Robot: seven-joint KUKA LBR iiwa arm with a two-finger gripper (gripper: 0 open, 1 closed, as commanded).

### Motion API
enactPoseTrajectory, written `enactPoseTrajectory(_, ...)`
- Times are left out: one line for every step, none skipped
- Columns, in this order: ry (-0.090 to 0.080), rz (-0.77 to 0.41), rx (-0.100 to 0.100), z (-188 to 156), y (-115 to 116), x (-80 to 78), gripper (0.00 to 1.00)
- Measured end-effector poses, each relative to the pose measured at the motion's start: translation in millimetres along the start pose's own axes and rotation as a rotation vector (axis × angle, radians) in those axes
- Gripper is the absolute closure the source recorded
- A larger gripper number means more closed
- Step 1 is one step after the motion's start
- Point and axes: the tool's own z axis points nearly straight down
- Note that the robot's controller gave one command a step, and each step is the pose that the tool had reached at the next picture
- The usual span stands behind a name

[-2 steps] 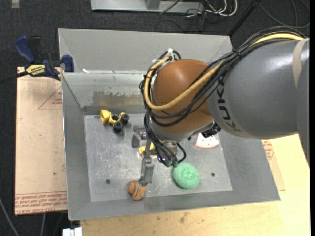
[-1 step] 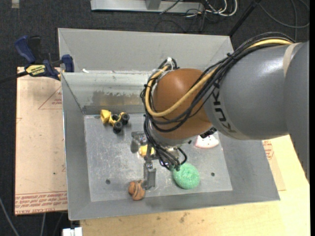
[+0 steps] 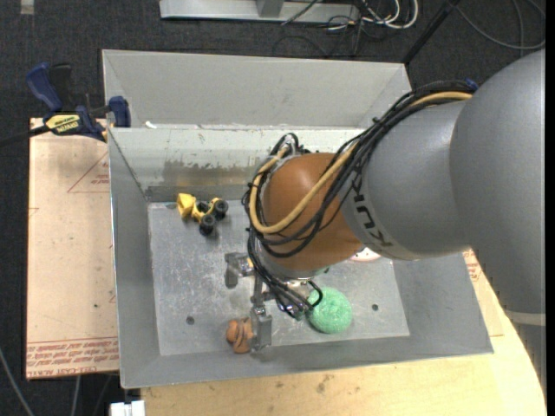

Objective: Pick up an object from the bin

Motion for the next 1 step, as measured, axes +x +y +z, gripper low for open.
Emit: enactPoseTrajectory(-0.002, -0.234, -0.001, 31.3, -15.0, 7.2, 0.0)
